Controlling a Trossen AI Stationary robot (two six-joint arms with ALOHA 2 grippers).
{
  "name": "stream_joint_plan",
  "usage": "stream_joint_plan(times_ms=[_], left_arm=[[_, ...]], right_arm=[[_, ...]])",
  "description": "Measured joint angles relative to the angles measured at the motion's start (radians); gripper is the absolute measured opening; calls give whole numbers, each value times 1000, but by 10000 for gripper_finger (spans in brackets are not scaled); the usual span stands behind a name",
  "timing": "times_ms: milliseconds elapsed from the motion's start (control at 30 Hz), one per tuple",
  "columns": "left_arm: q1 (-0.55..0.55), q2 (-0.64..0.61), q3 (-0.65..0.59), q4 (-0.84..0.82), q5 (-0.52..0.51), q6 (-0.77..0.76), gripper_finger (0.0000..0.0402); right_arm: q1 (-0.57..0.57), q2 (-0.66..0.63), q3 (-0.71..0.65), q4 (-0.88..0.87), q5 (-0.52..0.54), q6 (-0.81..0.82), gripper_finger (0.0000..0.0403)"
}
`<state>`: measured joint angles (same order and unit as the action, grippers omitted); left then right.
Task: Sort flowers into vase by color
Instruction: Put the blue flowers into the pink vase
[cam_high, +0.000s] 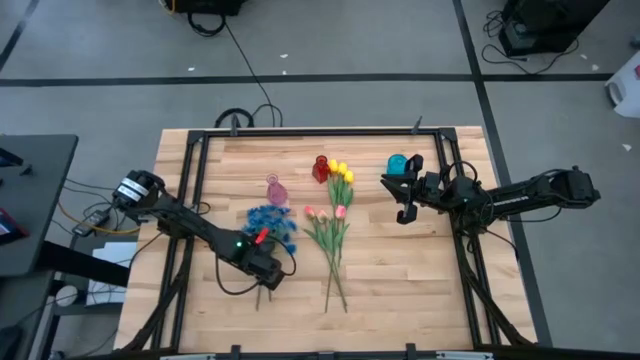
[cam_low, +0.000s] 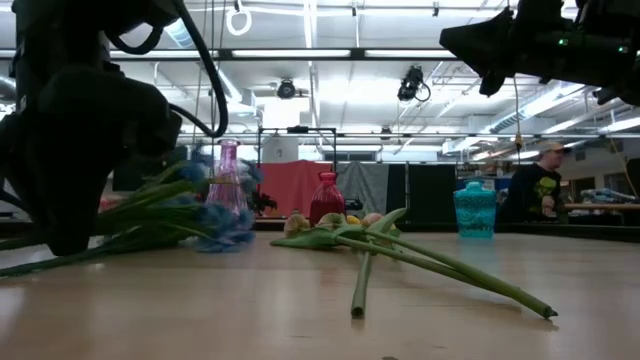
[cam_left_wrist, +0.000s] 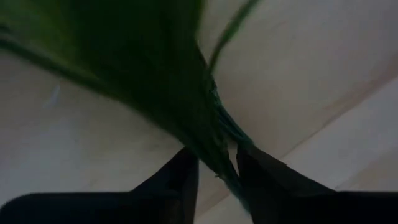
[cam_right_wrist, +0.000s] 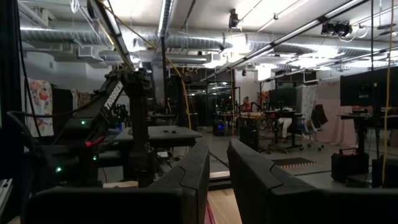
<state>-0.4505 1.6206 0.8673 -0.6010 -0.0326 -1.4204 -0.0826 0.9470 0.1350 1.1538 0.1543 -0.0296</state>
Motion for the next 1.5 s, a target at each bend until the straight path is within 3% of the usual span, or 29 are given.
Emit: stream_joint_plan(times_ms=[300,433,567,833,1000,1233,1367,1500], left_arm=[[39,-131,-1,-80,-21,35,14],[60,-232,-1,-108,-68,73,12],[79,-347,0,-99,-195,173,28],[171,-473,0,-50,-509,536,38],[213,-485,0,164,-738,858,37],[258,-484,0,499,-830,1271,37],[305,-484,0,555,-848,1422,37],[361,-484,0,566,-807,1476,37]], right_arm=[[0,0,0,0,0,0,74],[0,0,0,0,0,0,74],[0,0,0,0,0,-2,74],[0,0,0,0,5,-7,74],[0,0,0,-4,5,-7,74],[0,0,0,-31,1,34,74],[8,0,0,-25,-10,36,74],[8,0,0,-17,-11,34,74]])
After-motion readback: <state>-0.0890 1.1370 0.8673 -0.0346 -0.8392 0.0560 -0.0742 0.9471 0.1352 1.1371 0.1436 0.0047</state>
